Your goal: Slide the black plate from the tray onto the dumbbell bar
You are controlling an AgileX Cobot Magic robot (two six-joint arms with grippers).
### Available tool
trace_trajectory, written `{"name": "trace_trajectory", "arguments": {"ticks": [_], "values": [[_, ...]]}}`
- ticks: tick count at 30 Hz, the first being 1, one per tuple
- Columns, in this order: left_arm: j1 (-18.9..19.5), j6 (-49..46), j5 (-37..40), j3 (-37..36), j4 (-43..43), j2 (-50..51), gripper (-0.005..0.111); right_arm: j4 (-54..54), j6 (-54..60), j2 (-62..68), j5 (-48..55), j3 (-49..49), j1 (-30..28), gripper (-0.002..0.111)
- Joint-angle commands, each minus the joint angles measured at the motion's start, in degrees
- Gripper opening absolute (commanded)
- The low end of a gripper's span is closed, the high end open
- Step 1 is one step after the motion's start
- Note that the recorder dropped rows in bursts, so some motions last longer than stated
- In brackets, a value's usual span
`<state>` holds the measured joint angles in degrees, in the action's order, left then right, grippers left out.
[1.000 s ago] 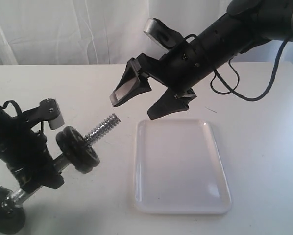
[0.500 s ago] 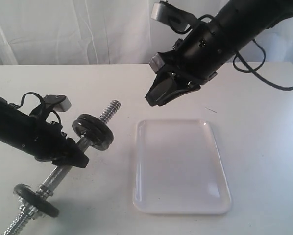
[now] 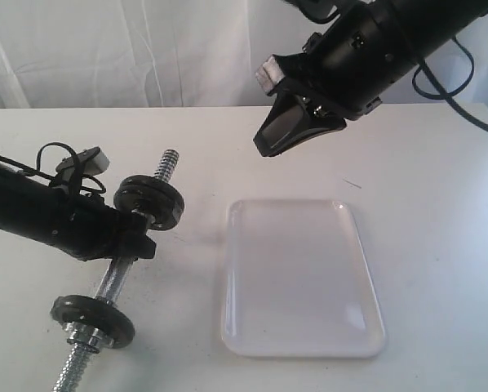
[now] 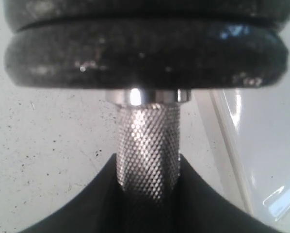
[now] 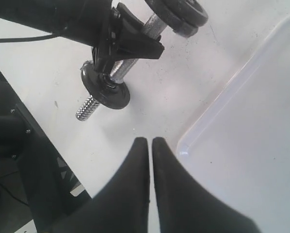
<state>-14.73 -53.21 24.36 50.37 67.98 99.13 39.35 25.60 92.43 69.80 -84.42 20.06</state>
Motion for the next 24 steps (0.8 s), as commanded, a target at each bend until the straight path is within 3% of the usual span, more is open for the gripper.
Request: {"name": "trace_trajectory", "arguments": {"ticks": [1,14,24], "values": [[-2.4,0.5,3.5,1.7,17.2,-3.5,0.0,-0.4,-0.6,-1.0,0.2,-0.3,-0.3,0.003],[-9.4,11.3,-6.7,5.3,17.7,-3.0,0.0,-0.4,-2.0,-1.0,0.2,-0.1,-0.3,0.003],[-9.9,10.8,-0.6,8.7,16.8,3.9,0.0,-0.6,-2.5,-1.0,0.2,-0.2,-0.3,0.003]]}}
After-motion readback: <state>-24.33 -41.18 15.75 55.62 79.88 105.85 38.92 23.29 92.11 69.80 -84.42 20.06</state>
